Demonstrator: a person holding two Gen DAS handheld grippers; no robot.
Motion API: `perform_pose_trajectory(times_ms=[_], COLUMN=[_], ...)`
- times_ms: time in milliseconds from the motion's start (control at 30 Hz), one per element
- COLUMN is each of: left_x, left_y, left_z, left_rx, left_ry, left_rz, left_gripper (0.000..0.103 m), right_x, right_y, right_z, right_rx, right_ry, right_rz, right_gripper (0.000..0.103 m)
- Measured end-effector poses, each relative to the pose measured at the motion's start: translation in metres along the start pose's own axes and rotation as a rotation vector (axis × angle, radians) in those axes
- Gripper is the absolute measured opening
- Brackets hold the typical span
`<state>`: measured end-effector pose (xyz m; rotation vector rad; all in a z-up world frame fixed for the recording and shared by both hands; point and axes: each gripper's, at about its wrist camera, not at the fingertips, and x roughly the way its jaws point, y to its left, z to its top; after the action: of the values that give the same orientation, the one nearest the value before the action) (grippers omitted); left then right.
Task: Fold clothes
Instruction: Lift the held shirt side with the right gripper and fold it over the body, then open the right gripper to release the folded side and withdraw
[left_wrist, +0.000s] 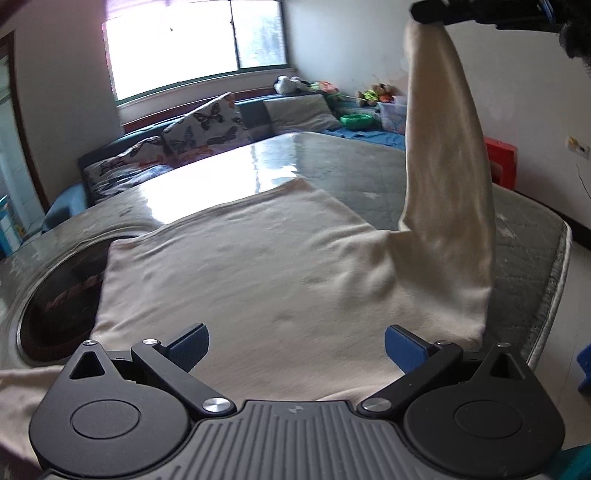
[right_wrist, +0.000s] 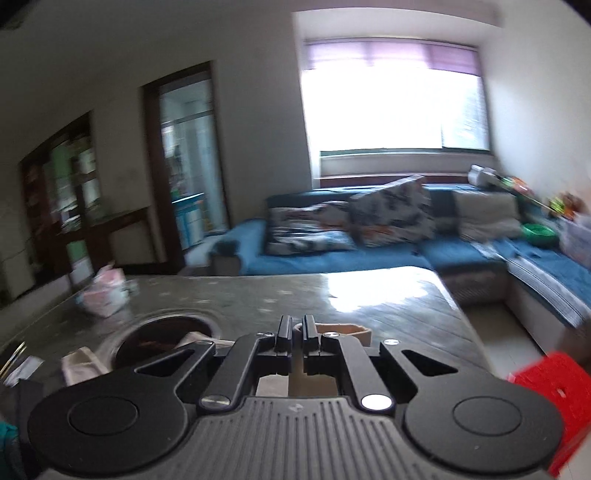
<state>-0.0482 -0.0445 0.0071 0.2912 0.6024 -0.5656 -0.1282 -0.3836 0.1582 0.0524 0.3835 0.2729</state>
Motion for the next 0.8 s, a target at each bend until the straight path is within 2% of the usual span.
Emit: perform_pose_trajectory(times_ms=[233,467,667,800], left_x=[-0.036,-0.058,-0.064,-0.063], left_y=[0.037,0.069,0.079,0.079], left_z=[-0.015,-0.039,-0.046,-0.046], left_rx=[-0.096,-0.170,-0.206,-0.213], left_ry=[-0.047,-0.036,-0.032,-0.033], left_rz=[0.058,0.135,0.156,0.157], left_gripper=[0.103,0.103,0.103,0.103], right_x=[0.045,0.083,0.109,0.116], right_y=[0.074,0.138,0.164,0.169], right_z=[0.011,-0.012,-0.035,-0.042], right_rx=[-0.122,-0.200,-0.219,-0.218], right_ry=[0.066,0.177,0.260,0.284], right_rz=[0.160,0.296,0.382,0.411], right_gripper=[0.004,0.004,0.005,0.008])
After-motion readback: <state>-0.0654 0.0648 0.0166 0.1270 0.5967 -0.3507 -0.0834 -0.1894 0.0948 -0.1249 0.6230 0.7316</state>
